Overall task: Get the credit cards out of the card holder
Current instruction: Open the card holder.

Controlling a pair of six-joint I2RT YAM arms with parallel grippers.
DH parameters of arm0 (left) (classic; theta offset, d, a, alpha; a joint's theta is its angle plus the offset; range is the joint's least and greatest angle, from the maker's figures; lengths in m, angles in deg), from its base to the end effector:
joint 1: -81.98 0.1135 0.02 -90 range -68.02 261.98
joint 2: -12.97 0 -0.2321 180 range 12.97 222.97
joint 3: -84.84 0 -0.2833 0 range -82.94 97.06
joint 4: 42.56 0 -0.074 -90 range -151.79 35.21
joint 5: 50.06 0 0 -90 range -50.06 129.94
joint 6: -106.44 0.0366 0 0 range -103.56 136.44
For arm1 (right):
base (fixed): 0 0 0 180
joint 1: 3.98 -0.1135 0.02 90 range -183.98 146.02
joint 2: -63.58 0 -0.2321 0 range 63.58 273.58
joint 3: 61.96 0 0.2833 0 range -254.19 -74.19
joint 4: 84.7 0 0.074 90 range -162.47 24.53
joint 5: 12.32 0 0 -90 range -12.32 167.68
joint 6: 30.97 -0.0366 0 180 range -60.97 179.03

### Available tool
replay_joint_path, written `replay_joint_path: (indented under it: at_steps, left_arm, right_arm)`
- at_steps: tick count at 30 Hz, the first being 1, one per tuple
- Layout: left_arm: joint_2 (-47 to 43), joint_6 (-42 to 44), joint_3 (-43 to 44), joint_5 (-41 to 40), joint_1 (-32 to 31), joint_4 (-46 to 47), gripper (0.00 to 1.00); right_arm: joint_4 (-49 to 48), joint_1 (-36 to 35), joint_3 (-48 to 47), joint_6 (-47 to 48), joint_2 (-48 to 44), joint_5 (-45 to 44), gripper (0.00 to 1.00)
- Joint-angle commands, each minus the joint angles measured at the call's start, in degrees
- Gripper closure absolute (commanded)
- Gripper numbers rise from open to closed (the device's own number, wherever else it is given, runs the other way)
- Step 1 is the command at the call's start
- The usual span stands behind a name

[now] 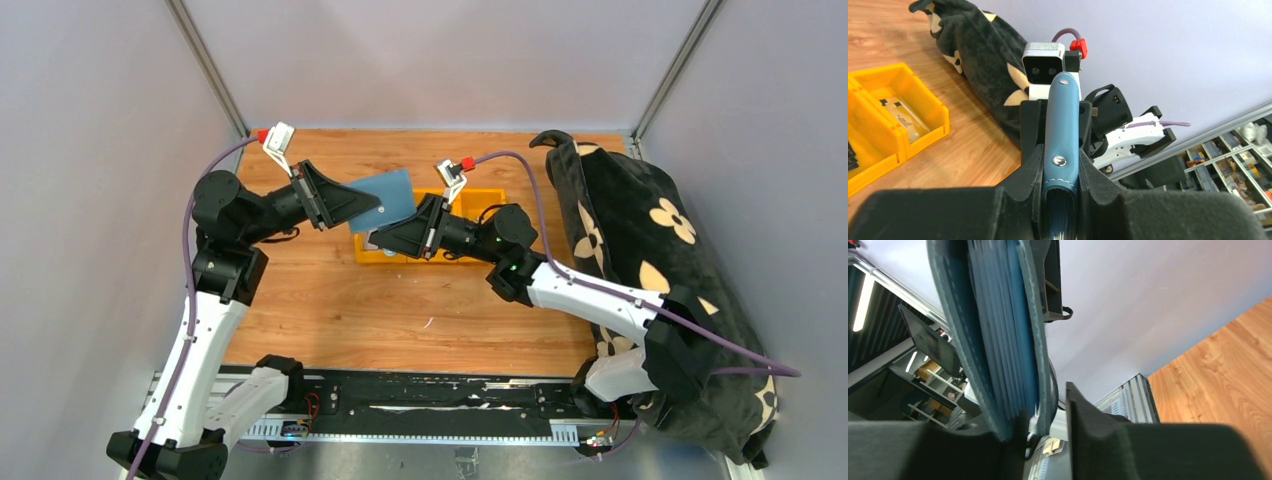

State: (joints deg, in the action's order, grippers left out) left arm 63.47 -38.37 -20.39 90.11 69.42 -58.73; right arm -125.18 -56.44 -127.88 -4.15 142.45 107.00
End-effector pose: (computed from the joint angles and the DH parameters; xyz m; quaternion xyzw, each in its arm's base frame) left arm 0.2156 -0.0768 0.4228 0.0848 0.6691 -0.6106 0.4151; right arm 0.1961 0.2846 0.3267 -0.1686 0.5197 0.7700 0.3295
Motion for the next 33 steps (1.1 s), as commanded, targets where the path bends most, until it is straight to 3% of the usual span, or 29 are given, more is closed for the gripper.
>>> replay_joint_path:
  at_steps: [1,3,5,6,7,10,14,18,20,27,33]
  left_arm:
    - [-0.38,-3.54,2.19,0.67,-0.28,4.35,1.0]
    - [-0.75,-1.52,2.25,0.3,-0.28,0.37,0.98]
    - [-0.99,5.67,3.17,-1.33,-0.23,-7.67,0.62]
    - [-1.03,11.78,4.16,-3.2,-0.19,-13.59,0.42]
    - [-1.02,22.56,5.76,-6.84,-0.19,-19.71,0.27]
    - [-1.91,43.69,8.44,-16.72,-0.14,-28.24,0.03]
    - [-4.69,59.54,5.65,-22.26,-0.19,-27.74,0.0]
    - [-5.41,62.98,3.17,-21.25,-0.27,-28.31,0.0]
    - [-5.42,63.86,1.96,-19.61,-0.27,-29.42,0.01]
    - [-8.19,72.47,-1.97,-9.29,-0.26,-34.2,0.06]
    - [-9.85,79.66,-3.12,-8.64,-0.28,-35.79,0.09]
  right_arm:
    - [-0.55,-0.54,1.06,3.06,-1.99,-1.52,0.71]
    - [4.1,-0.4,0.62,5.46,-3.81,-3.29,0.84]
    - [14.54,-0.18,-1.68,10.76,-6.91,-5.41,0.95]
    - [23.31,-0.22,-4.35,15.58,-8.13,-6.66,0.99]
    - [33.78,-0.34,-8.08,20.76,-8.69,-8.15,1.0]
    - [59.18,-0.36,-20.61,34.45,-6.84,-12.28,1.0]
    - [81.13,-0.78,-32.27,44.83,-0.04,-16.88,1.0]
    - [95.71,-4.72,-41.52,55.0,7.29,-27.85,1.0]
    - [99.77,-6.11,-43.82,58.62,9.69,-28.52,1.0]
    - [100.32,-7.03,-44.91,65.97,9.5,-19.52,1.0]
    - [98.04,-7.12,-43.45,71.81,4.56,-9.46,1.0]
